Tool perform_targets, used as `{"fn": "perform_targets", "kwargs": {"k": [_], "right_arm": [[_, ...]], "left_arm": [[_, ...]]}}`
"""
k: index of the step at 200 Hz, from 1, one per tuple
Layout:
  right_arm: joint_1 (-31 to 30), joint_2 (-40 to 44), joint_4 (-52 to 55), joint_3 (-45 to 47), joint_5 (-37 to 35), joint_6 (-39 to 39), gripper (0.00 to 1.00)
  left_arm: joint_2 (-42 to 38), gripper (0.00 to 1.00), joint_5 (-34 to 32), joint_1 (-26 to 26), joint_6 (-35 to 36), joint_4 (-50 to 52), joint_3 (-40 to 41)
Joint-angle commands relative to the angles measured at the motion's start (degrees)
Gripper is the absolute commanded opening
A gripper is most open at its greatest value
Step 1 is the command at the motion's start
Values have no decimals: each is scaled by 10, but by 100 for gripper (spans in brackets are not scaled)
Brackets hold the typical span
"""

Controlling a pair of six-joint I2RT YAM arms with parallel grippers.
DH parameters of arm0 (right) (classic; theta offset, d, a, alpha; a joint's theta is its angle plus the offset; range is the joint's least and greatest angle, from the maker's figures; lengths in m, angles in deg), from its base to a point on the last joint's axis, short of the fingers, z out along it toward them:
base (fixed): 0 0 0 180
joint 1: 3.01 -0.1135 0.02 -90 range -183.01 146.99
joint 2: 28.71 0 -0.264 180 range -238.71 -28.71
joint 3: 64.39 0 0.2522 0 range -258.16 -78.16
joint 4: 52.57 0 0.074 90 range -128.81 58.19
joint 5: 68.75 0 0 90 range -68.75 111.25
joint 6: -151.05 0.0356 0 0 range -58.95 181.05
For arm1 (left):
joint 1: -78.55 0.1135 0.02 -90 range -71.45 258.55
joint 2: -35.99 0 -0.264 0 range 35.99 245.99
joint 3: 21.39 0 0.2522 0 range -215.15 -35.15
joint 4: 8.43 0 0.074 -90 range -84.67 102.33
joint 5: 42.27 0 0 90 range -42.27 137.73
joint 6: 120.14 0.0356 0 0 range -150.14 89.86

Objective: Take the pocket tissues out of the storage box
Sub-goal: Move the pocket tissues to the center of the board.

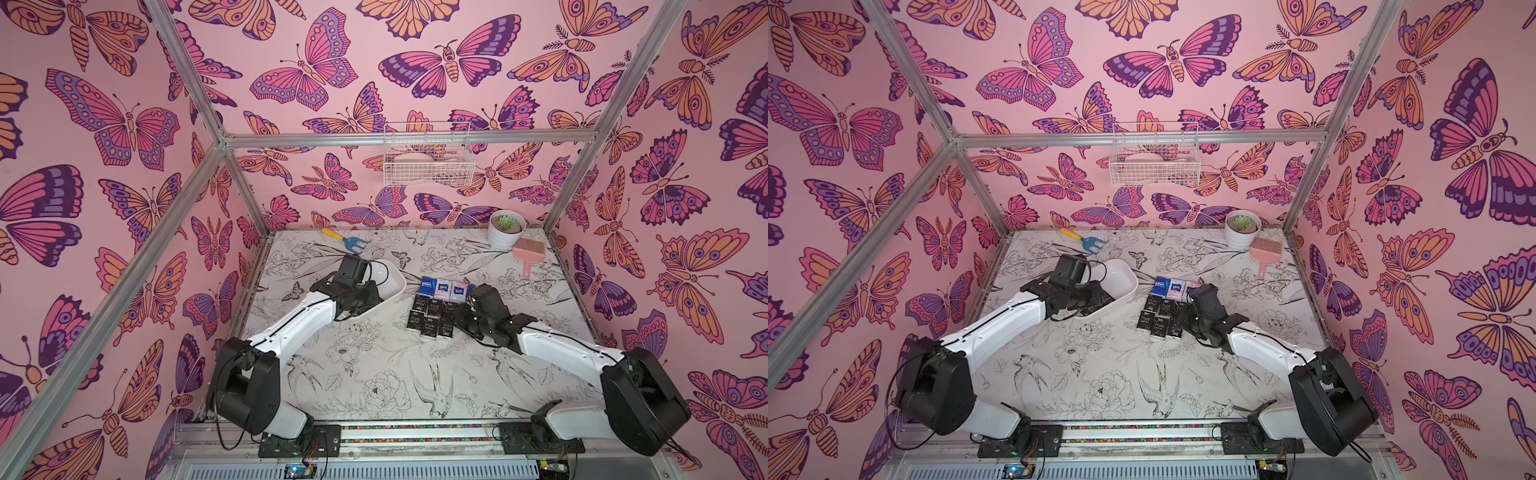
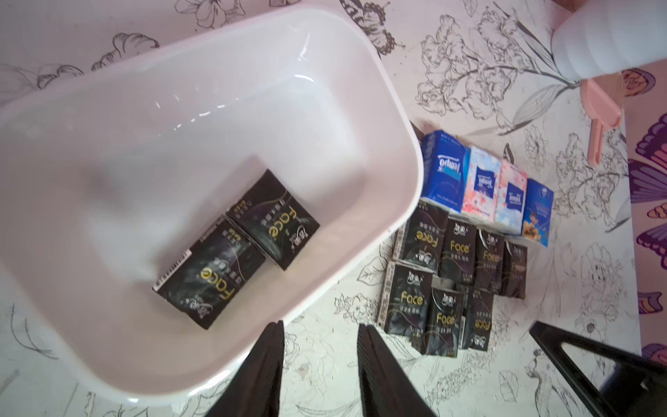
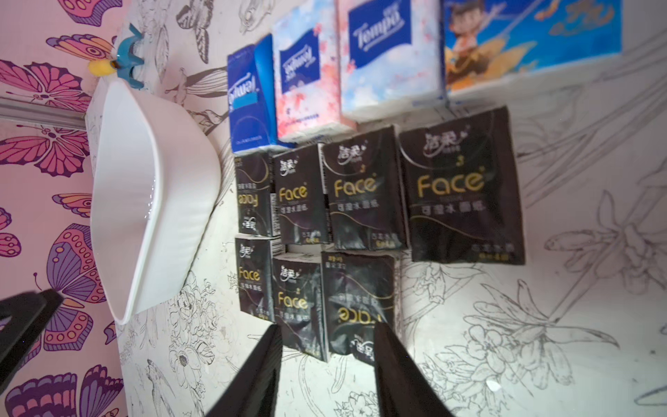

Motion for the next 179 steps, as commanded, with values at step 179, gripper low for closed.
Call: {"fn": "perform_targets", "kwargs": {"k": [179], "right_arm": [[4, -17, 100, -34, -12, -82, 54]], "left_arm": [[299, 44, 25, 35, 67, 97, -285]]}}
